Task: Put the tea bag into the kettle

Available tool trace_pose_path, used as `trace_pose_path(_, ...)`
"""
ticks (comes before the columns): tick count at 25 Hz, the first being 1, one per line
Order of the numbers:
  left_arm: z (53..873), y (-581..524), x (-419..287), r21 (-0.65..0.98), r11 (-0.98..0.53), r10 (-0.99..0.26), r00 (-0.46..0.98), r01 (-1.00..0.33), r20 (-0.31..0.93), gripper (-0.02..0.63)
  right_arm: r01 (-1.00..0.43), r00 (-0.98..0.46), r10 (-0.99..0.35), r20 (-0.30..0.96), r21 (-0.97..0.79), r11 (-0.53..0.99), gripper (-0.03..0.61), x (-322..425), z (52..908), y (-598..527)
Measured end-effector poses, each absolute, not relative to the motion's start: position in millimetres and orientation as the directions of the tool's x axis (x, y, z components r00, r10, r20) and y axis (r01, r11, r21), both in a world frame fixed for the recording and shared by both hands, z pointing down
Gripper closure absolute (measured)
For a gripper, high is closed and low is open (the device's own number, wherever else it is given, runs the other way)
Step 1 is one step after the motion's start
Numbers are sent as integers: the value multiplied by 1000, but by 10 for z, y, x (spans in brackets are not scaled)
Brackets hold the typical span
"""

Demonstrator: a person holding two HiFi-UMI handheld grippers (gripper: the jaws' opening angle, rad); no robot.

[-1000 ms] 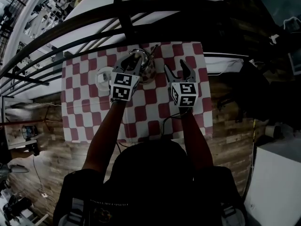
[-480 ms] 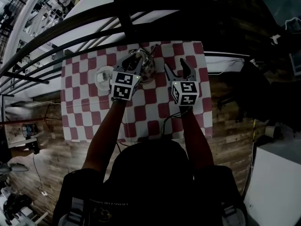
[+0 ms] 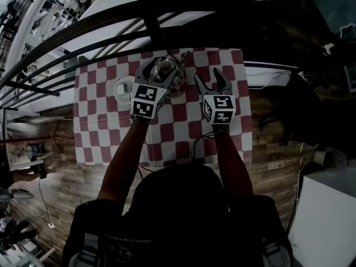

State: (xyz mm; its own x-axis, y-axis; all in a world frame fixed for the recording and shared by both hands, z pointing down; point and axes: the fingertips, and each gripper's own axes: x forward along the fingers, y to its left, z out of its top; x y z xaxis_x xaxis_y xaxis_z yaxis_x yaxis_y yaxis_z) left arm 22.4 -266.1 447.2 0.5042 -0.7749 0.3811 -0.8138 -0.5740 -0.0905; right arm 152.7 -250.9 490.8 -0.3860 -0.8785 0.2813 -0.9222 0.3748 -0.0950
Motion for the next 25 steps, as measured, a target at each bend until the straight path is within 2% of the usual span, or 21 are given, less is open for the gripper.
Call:
trace_pose_path(22,4343,-2464,-330,-93,-476,-838,419,-875,350,338,-902,-428,-865,261,-65,427,282,1199,4738,-2390)
trace_pose_path(24,4321,-2413,-431,-111,-456,-850,395,-883,347,387,-899,-435,-863,257,-60,435,282,1150,4710,-2375)
trace_pose_path(25,4310,-2370,-487,-129,-446,-857,381,-886,346,487,-896,-440,-861,256,-58,441,282,1123,4700,-2360)
